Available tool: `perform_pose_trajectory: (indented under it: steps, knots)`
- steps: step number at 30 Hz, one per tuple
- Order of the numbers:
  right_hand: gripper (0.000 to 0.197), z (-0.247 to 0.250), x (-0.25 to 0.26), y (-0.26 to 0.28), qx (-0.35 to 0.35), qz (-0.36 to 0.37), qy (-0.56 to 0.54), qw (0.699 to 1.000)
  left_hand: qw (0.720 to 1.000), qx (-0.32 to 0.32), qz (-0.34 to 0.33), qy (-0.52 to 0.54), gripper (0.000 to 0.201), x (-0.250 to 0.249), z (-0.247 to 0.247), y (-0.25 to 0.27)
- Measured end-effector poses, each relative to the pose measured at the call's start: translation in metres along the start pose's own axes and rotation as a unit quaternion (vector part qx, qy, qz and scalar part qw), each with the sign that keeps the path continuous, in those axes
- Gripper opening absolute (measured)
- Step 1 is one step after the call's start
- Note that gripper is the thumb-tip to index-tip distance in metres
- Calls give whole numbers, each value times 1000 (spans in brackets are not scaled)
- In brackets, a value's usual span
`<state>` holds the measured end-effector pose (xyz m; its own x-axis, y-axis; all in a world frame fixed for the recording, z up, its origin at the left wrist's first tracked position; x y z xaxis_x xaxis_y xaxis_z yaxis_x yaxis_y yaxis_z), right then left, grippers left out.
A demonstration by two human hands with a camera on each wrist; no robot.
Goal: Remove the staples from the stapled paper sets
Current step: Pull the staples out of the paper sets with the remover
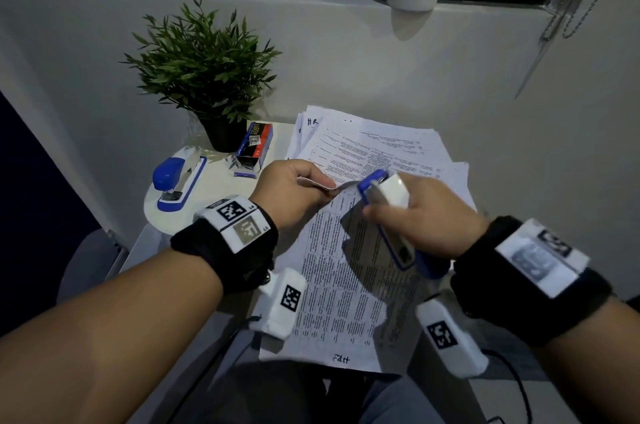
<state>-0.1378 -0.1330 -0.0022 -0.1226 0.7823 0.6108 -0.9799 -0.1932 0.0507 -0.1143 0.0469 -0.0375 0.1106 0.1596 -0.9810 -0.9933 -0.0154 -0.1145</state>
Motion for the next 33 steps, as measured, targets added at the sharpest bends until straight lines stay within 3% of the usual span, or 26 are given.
perform_pose_trajectory:
  steps: [4, 7, 10, 12, 16, 19, 21, 27, 33]
  knots:
    - [28, -21, -2, -2, 21, 19, 87, 996, 991, 53, -7, -119, 27, 6, 9, -4]
    - [41, -26, -8, -4, 16, 31, 136, 990, 951, 136, -7, -277, 23, 17, 20, -8]
    - [41, -32, -3, 3, 35, 68, 164, 983, 917, 160, -39, -362, 13, 25, 27, -7]
    - [58, -39, -1, 9, 81, 85, 213, 970, 902, 166, -56, -395, 13, 30, 30, -6]
    - [62, -48, -7, 22, 139, 76, 307, 938, 855, 160, -174, -462, 27, 32, 30, -5]
    - [68, -54, -10, 27, 162, 74, 326, 929, 823, 182, -305, -443, 33, 31, 28, 2]
    - [70, -59, -10, 29, 173, 76, 337, 923, 796, 206, -360, -441, 31, 35, 28, 7]
    - [69, -67, -8, 36, 189, 69, 349, 915, 782, 245, -349, -455, 31, 45, 23, 11]
    - [66, -67, -7, 38, 189, 60, 337, 920, 800, 261, -280, -463, 34, 42, 22, 8]
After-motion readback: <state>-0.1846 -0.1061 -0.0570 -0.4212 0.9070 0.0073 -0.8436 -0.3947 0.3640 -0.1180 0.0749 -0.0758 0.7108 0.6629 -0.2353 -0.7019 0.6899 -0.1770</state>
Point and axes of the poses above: each hand's wrist, its own y-axis away from the middle knuckle, its own z-axis out of the back of the hand, x = y × z, the point moved 3 cm from there along -y, towards the middle knuckle, and after that the axes turned 6 degrees about -z, right-handed, at the moved point
